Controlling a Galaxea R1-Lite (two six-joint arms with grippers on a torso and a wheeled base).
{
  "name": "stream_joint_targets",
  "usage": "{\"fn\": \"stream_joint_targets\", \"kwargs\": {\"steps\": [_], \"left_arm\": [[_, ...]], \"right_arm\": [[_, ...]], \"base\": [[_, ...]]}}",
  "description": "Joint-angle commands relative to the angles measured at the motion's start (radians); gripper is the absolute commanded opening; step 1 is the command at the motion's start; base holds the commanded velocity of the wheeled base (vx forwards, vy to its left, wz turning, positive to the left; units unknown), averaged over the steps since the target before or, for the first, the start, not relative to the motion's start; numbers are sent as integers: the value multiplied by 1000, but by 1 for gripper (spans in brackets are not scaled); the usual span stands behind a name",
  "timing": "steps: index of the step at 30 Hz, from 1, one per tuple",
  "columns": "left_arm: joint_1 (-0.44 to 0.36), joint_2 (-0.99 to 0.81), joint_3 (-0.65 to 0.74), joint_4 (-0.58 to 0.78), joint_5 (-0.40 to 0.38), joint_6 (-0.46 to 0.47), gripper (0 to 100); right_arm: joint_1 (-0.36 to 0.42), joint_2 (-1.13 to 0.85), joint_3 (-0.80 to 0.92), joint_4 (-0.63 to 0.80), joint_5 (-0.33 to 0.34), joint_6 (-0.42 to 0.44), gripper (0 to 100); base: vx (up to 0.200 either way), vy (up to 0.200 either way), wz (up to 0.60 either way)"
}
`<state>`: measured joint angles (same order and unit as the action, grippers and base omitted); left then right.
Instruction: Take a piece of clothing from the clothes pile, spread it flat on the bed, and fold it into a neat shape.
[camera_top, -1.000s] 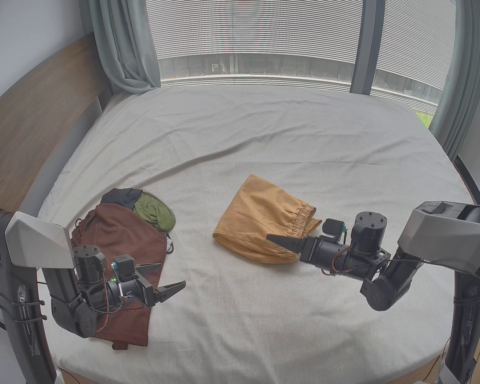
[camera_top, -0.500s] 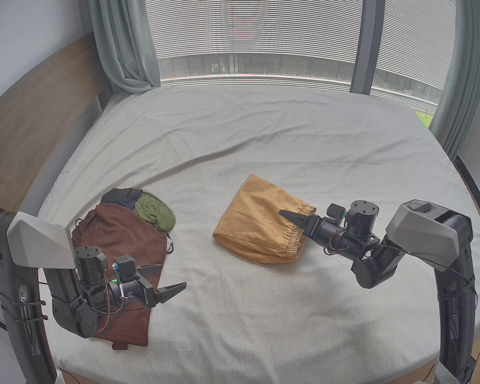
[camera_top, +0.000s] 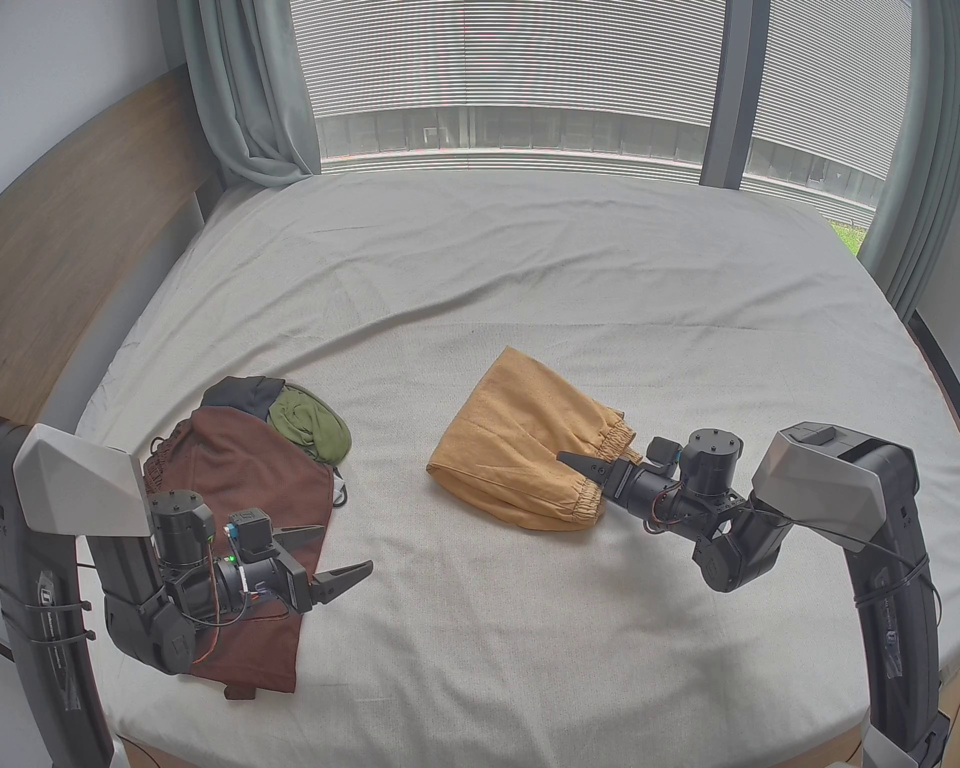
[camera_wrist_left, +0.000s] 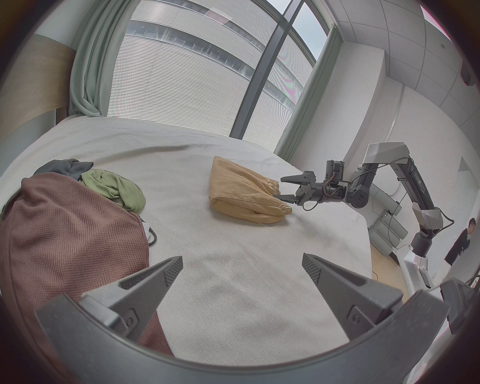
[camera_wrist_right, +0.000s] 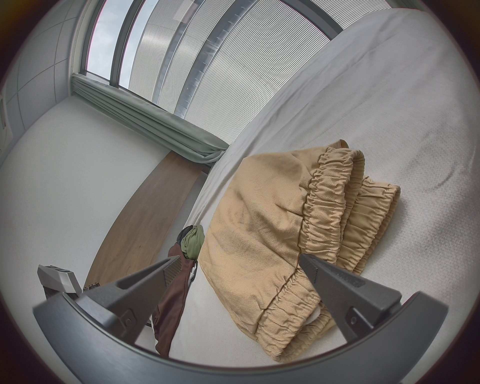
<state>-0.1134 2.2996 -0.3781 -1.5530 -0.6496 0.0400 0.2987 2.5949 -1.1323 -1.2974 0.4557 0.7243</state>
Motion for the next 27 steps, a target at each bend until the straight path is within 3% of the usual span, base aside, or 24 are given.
{"fn": "stream_joint_targets", "kwargs": {"steps": [1,3,7,13,17,21,27], "left_arm": [[0,-11,-5,-6,1,0,100],[0,-17,-5,-6,1,0,100],[-14,-115,4,-2,-5,-2,100],[-31,-236,57,-2,-48,-2,100],[-43,-344,122,-1,-108,1,100],[-38,-396,148,-1,-117,12,100],[-55,-542,262,1,-162,40,100]], "right_arm": [[2,-9,17,-8,-3,1,100],[3,-15,25,-10,-6,1,100],[16,-251,201,-17,-23,-9,100],[10,-532,424,-11,-23,-121,100],[0,-730,635,4,-23,-267,100],[-7,-799,724,17,-25,-341,100],[-96,-915,924,17,-39,-569,100]], "base": [[0,0,0],[0,0,0],[0,0,0],[0,0,0],[0,0,0],[0,0,0],[0,0,0]]}}
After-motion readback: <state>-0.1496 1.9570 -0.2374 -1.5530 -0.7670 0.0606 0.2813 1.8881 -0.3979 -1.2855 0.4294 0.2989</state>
